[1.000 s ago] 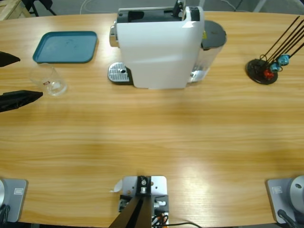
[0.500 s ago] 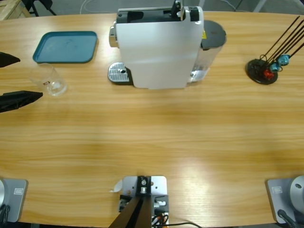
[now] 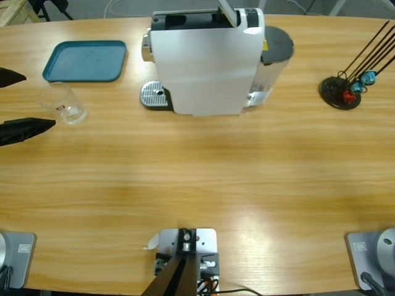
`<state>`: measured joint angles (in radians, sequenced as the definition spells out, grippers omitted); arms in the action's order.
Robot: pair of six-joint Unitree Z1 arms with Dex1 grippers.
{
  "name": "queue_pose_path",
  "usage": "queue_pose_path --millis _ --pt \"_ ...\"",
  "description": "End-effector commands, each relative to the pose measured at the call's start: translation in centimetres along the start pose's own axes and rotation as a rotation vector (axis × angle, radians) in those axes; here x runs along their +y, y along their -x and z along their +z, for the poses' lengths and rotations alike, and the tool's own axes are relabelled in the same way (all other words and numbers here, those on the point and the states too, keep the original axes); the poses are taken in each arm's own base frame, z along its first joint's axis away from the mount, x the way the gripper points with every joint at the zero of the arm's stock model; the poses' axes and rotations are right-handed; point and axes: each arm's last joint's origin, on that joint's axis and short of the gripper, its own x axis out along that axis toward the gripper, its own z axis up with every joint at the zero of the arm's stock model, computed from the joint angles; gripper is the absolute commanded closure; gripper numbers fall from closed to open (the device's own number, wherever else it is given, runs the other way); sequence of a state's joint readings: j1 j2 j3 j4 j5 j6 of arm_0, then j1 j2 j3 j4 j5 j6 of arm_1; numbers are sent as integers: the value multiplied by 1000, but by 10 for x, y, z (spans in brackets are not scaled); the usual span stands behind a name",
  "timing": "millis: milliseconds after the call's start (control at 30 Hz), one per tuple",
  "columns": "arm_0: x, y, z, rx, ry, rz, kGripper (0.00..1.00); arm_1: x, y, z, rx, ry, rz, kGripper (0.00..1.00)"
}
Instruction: Pour coffee
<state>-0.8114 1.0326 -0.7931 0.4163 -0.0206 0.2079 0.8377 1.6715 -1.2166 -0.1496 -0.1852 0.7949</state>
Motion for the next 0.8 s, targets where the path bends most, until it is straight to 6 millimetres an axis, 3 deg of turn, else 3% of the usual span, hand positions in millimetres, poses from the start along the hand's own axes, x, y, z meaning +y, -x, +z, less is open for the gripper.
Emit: queue_pose_path --millis 33,467,800 --pt "-2 -7 -12 50 17 -16 4 -9 -44 -57 180 81 -16 1000" --pt "0 -11 -6 52 31 -8 4 -37 -80 -103 340 249 -154 1000" --pt "0 -14 -5 56 33 -7 4 -47 -91 -136 453 368 -273 1000"
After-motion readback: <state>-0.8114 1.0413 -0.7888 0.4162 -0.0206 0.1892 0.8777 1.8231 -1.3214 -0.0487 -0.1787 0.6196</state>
